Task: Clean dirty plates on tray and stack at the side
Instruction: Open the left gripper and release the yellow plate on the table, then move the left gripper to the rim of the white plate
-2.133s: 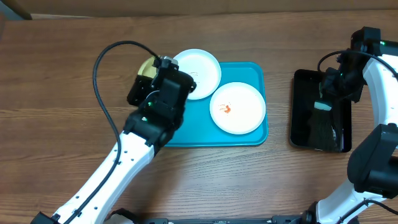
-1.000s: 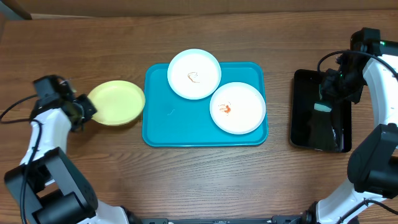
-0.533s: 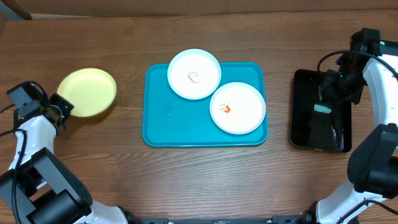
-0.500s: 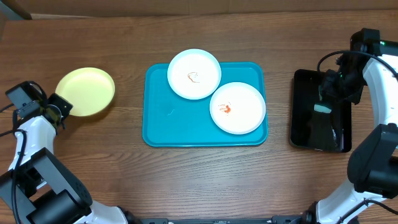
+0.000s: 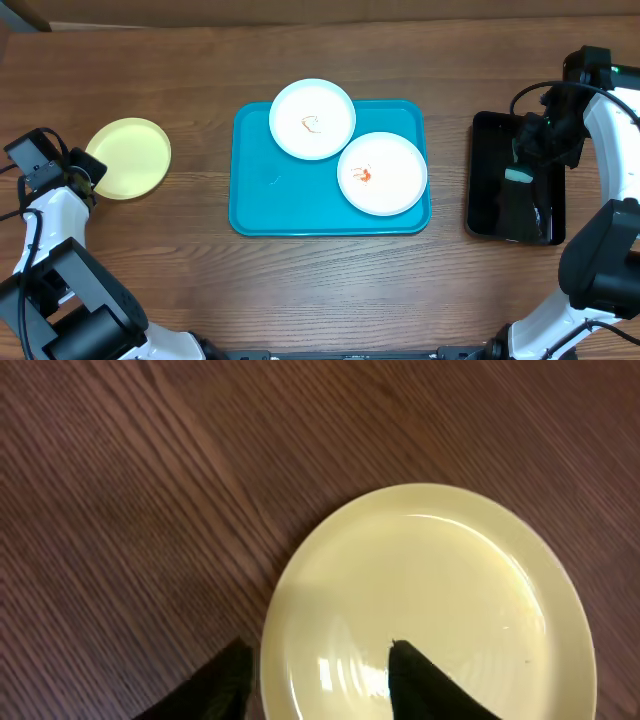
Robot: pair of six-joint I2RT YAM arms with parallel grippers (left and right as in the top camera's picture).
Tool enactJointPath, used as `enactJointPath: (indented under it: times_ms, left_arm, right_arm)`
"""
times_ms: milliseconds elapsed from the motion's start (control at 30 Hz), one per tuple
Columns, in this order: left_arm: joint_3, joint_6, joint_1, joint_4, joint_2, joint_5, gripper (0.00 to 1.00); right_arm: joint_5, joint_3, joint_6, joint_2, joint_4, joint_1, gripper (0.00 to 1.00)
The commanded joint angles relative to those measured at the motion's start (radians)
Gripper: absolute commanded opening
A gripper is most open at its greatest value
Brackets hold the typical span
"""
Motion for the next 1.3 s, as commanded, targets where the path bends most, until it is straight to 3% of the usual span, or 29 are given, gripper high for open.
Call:
enactJointPath:
  times_ms: [0, 167, 233, 300, 400, 500, 567, 767, 967, 1067, 1267]
  left_arm:
    - [0.021, 0.011, 0.003, -0.016, 0.011, 0.016, 0.49]
    - [0.060, 0.034, -0.006, -0.129, -0.014, 0.103, 0.40]
    - [0.101, 0.036, -0.023, -0.217, -0.032, 0.136, 0.42]
    - [0.158, 0.049, -0.051, -0.325, -0.048, 0.202, 0.52]
    - [0.255, 0.056, -0.124, -0.489, -0.071, 0.272, 0.61]
    - [0.338, 0.127, -0.241, -0.618, -0.093, 0.354, 0.77]
    - [0.362, 0.155, -0.319, -0.637, -0.103, 0.397, 1.00]
    - [0.364, 0.155, -0.502, -0.653, -0.106, 0.511, 1.00]
    - [0.364, 0.162, -0.632, -0.682, -0.106, 0.365, 0.96]
    - [0.364, 0.162, -0.674, -0.692, -0.106, 0.299, 0.96]
    - [0.364, 0.151, -0.692, -0.693, -0.106, 0.264, 0.92]
  right_arm:
    - [-0.006, -0.003, -0.008, -0.021, 0.002, 0.003, 0.04]
    - [-0.006, -0.003, -0.007, -0.021, 0.000, 0.003, 0.04]
    - [-0.006, -0.003, -0.007, -0.021, -0.002, 0.003, 0.16]
    - [-0.006, -0.003, -0.007, -0.021, -0.005, 0.003, 0.25]
    - [-0.006, -0.003, -0.006, -0.021, -0.009, 0.003, 0.26]
    - [-0.007, -0.003, -0.006, -0.021, -0.009, 0.003, 0.26]
    - [-0.010, -0.003, -0.006, -0.021, -0.009, 0.003, 0.26]
    - [-0.026, -0.003, -0.006, -0.021, -0.009, 0.003, 0.20]
    - [-0.025, -0.003, -0.006, -0.021, -0.008, 0.003, 0.19]
    - [-0.025, -0.003, -0.006, -0.021, -0.009, 0.003, 0.05]
    - [-0.024, -0.003, -0.007, -0.021, -0.008, 0.003, 0.04]
